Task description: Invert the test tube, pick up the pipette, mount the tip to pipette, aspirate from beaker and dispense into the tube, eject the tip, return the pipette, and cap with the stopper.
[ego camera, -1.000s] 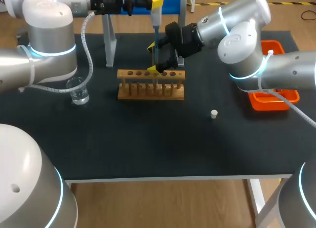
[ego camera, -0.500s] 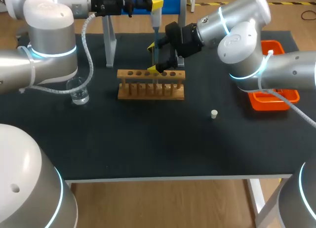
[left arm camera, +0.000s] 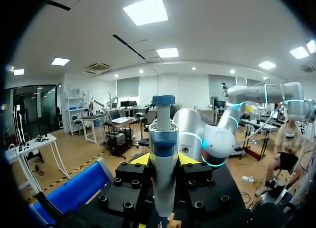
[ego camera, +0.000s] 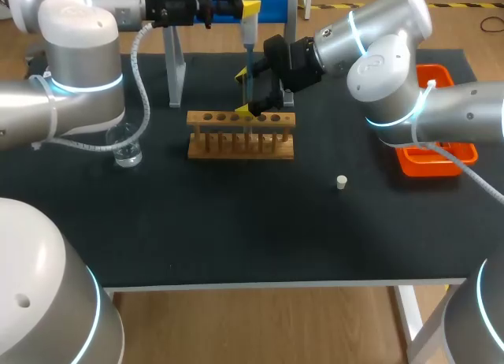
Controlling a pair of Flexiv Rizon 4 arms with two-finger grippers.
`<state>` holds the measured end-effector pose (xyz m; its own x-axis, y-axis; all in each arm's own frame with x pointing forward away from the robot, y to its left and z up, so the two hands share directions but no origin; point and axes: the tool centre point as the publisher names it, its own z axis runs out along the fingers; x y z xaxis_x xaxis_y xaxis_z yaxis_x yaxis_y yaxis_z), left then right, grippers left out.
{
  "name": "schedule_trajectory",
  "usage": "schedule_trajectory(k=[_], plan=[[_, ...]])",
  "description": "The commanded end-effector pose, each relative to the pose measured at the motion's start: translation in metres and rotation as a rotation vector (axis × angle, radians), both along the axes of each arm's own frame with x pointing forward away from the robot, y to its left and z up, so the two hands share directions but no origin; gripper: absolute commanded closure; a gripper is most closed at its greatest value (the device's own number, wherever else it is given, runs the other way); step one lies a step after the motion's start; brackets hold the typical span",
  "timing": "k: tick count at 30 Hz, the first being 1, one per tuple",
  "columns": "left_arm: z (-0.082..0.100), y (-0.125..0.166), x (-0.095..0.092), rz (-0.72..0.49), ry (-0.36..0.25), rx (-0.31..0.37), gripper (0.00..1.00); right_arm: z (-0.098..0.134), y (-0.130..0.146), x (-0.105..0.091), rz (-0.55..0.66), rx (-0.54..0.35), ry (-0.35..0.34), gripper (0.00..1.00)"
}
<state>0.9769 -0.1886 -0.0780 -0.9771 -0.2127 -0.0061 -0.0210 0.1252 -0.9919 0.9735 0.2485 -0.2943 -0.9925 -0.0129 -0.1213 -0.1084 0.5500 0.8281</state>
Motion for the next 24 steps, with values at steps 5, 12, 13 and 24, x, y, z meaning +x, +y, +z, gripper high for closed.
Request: schedule_trajectory(k=[5,12,13,24], plan=[[-0.0033,-0.0011,0.0009,0.006,0.002,-0.002,1.00,0.0007,0.0000,0.0009,0.002,-0.004,0.003,0.00],[-0.0029,-0.0015,-0.0003,0.006,0.001,-0.001,1.00,0.0007,0.0000,0.0009,0.002,-0.004,0.003,0.00],[-0.0027,-0.0016,-0.0008,0.006,0.000,0.000,1.00,0.0007,0.0000,0.0009,0.002,-0.004,0.003,0.00],[-0.0026,-0.0016,-0.0009,0.006,-0.001,0.000,1.00,0.0007,0.0000,0.0009,0.002,-0.004,0.003,0.00]])
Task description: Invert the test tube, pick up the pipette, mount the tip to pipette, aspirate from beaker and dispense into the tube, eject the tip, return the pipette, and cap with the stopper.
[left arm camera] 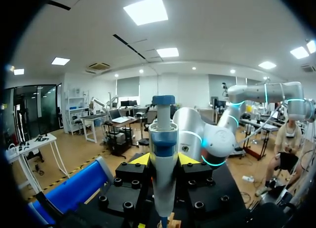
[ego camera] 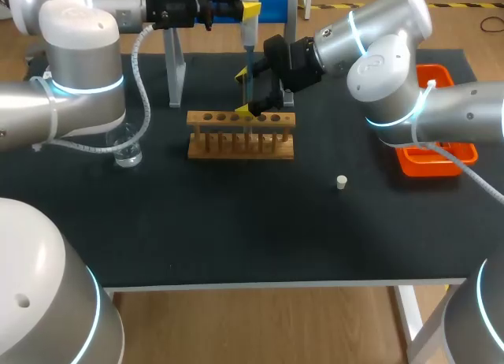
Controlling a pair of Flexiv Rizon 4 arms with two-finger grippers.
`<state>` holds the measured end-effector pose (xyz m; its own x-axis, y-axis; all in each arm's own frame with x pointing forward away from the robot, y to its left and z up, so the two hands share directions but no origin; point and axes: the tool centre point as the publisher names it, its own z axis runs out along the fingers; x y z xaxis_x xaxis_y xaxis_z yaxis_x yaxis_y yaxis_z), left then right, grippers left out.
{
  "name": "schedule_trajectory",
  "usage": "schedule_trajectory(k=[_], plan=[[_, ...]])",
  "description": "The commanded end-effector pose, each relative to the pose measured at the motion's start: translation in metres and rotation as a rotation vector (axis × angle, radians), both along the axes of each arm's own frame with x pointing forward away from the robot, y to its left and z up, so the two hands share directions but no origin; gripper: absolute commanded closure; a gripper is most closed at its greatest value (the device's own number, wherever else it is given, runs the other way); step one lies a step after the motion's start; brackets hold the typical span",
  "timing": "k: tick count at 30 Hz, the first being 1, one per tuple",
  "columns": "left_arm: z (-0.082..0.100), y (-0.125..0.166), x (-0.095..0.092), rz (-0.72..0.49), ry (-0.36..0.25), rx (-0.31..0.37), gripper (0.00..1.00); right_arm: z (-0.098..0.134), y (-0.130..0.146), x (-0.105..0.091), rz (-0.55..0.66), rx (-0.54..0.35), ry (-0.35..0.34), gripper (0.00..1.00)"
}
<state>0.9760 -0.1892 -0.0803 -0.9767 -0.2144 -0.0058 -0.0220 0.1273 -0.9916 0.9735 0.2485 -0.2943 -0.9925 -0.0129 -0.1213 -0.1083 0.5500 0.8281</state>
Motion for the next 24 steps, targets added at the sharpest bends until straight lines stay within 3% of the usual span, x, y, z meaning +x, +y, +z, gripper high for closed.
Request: schedule_trajectory(k=[1,13,24], plan=[[0.000,-0.001,0.000,0.004,-0.002,-0.002,1.00,0.001,0.000,0.001,0.002,-0.004,0.003,0.00],[0.000,-0.001,0.000,0.004,-0.002,-0.002,1.00,0.003,-0.021,-0.002,0.010,0.054,0.003,0.00],[0.000,-0.001,0.000,0.004,-0.002,-0.002,1.00,0.006,-0.053,-0.006,0.015,0.159,0.016,0.00]])
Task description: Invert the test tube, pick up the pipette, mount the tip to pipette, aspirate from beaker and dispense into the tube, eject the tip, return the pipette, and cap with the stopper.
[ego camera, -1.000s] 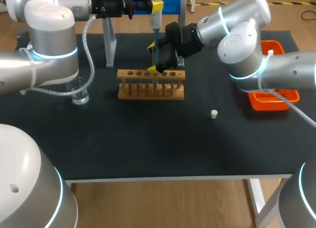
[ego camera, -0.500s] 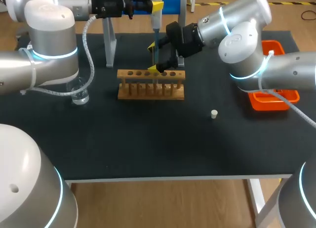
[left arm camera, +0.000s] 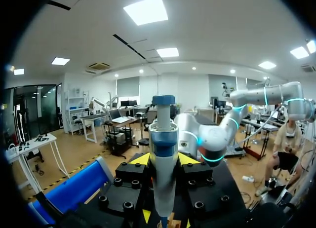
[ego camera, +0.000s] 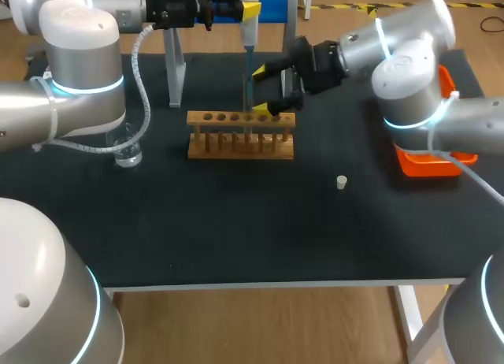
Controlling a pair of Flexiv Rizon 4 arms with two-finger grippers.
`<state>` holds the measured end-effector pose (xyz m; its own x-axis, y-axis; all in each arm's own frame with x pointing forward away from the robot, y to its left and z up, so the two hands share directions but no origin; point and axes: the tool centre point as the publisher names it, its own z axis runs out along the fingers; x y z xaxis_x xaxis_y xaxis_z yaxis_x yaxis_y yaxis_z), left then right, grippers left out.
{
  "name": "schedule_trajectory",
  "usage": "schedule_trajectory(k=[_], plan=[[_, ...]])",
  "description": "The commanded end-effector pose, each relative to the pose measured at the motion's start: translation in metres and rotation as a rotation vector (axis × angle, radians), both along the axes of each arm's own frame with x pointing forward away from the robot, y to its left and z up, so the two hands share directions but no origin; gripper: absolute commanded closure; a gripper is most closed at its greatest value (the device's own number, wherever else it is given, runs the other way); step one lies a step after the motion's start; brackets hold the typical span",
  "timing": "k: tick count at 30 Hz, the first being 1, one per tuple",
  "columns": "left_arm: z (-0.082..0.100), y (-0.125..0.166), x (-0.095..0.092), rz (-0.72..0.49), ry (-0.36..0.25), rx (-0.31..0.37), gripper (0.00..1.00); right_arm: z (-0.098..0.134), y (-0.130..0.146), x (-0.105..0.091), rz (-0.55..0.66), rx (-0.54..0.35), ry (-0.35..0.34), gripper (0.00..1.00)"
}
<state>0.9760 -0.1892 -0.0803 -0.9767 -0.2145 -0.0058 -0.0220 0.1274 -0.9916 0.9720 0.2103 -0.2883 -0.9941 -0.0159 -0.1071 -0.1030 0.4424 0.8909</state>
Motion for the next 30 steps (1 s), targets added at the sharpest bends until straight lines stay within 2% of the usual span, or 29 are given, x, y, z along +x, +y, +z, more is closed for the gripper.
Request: schedule_trajectory(k=[1,5,10,16,30], plan=[[0.000,-0.001,0.000,0.004,-0.002,-0.002,1.00,0.000,-0.017,-0.005,-0.008,0.043,0.001,0.00],[0.000,-0.001,0.000,0.004,-0.002,-0.002,1.00,0.002,-0.026,-0.007,-0.032,0.054,0.011,0.00],[0.000,-0.001,0.000,0.004,-0.002,-0.002,1.00,0.006,-0.034,-0.006,-0.081,-0.006,0.004,0.00],[0.000,-0.001,0.000,0.004,-0.002,-0.002,1.00,0.019,-0.049,-0.004,-0.106,0.014,0.009,0.00],[0.000,-0.001,0.000,0.004,-0.002,-0.002,1.00,0.088,-0.085,-0.014,-0.120,0.126,-0.018,0.00]])
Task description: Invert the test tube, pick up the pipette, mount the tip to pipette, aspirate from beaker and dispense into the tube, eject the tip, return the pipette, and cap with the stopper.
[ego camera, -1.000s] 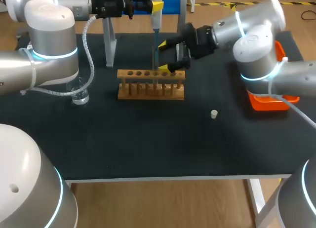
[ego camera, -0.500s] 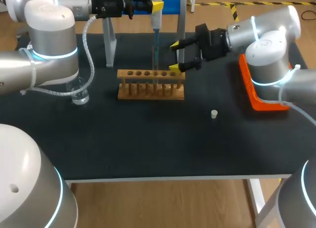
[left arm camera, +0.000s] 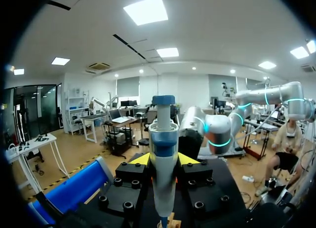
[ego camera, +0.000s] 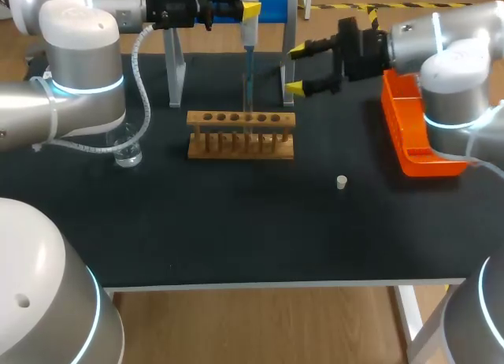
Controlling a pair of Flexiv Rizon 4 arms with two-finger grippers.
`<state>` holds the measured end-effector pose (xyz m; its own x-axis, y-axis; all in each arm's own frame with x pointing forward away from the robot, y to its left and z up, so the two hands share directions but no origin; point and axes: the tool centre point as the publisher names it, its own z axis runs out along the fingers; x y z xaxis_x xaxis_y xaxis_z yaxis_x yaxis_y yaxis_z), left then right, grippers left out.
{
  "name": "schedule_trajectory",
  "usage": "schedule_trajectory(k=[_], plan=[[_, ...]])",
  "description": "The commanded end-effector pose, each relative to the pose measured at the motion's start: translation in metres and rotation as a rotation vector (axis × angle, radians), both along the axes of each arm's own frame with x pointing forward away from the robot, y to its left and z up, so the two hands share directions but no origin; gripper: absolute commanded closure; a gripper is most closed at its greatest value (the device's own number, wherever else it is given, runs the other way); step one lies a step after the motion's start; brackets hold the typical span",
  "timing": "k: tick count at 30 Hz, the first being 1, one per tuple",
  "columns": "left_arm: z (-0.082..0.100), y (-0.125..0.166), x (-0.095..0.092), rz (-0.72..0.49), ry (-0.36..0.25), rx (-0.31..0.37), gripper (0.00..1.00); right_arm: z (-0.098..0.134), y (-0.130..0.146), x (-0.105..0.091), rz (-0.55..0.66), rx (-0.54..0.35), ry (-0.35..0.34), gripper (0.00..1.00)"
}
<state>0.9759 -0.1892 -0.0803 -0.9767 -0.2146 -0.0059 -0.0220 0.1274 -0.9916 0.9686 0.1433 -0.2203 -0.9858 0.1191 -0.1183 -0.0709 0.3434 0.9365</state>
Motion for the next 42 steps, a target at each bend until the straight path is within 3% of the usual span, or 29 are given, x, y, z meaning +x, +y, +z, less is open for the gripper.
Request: schedule_trajectory(k=[1,5,6,9,15,18,19,25,32,42], plan=[[0.000,-0.001,0.000,0.004,-0.002,-0.002,1.00,0.024,-0.019,-0.011,0.004,0.009,-0.002,0.00],[0.000,-0.001,0.000,0.004,-0.002,-0.002,1.00,0.048,-0.024,-0.015,0.015,0.033,-0.006,0.00],[0.000,-0.001,0.000,0.004,-0.002,-0.002,1.00,0.054,-0.025,-0.016,0.015,0.033,-0.005,0.18],[0.000,-0.001,0.000,0.004,-0.002,-0.002,1.00,0.071,-0.027,-0.019,0.017,0.044,-0.012,0.51],[0.000,-0.001,0.000,0.004,-0.002,-0.002,1.00,0.102,-0.027,-0.026,0.029,0.081,-0.022,0.75],[0.000,-0.001,0.000,0.004,-0.002,-0.002,1.00,0.111,-0.027,-0.027,0.040,0.104,-0.018,0.97],[0.000,-0.001,0.000,0.004,-0.002,-0.002,1.00,0.116,-0.026,-0.028,0.042,0.108,-0.018,1.00],[0.000,-0.001,0.000,0.004,-0.002,-0.002,1.00,0.142,-0.021,-0.026,0.063,0.152,-0.007,1.00],[0.000,-0.001,0.000,0.004,-0.002,-0.002,1.00,0.167,-0.013,-0.016,0.084,0.210,0.050,1.00],[0.000,-0.001,0.000,0.004,-0.002,-0.002,1.00,0.200,0.009,-0.002,0.119,0.281,0.061,1.00]])
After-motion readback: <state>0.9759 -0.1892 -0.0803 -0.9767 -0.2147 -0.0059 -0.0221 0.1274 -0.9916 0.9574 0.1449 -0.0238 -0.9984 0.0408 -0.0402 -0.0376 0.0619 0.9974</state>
